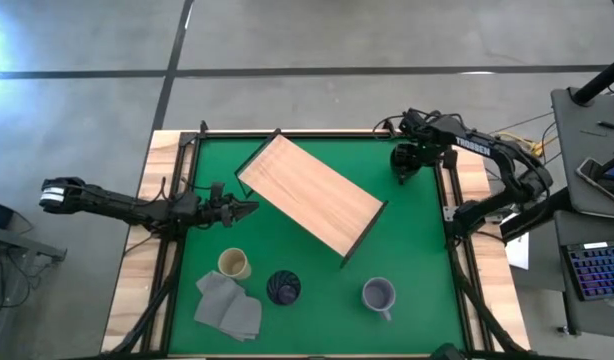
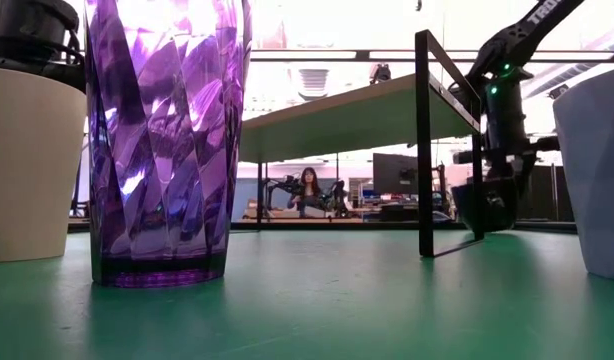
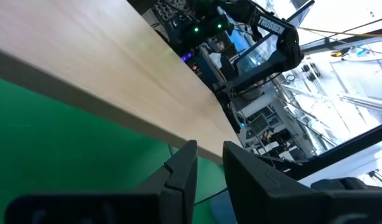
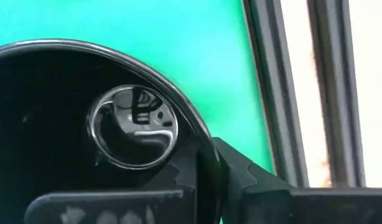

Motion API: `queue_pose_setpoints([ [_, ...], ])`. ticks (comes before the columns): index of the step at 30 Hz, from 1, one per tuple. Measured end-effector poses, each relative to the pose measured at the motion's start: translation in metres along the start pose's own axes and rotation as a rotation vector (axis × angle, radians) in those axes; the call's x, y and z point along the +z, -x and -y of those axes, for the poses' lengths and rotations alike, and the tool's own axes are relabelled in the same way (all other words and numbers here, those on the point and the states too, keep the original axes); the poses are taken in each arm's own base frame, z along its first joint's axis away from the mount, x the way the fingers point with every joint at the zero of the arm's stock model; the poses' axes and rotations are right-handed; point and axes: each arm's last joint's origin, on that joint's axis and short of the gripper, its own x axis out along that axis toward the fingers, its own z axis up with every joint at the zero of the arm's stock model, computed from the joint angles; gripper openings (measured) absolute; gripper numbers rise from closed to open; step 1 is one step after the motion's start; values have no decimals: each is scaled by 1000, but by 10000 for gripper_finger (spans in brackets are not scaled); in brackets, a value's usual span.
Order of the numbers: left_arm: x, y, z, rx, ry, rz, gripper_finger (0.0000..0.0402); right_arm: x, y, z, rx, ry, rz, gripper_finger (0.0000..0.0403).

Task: Stack small to large cups/mugs on shelf
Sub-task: Put the black mug on the shelf

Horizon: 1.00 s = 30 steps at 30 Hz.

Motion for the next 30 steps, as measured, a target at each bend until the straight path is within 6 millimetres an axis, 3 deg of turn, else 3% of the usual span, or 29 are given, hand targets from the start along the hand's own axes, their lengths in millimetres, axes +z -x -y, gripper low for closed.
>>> queue_pose_setpoints([
  [7,0,0,2,-32,2,-30,63,-17,30,14,28,-43,29,21],
  [11,0,0,3,-53,4,-53,63,-32,53,21,136,-121,79,20],
  [20,-3,-2,2,-45,-1,-89,63,-58,144,34,382,-199,235,20],
  [25,-6,-4,-1,-19,11,-114,63,-72,194,28,421,-149,236,19],
  [30,-9,-5,-4,-2,41,-148,63,-85,222,2,350,-66,180,20],
])
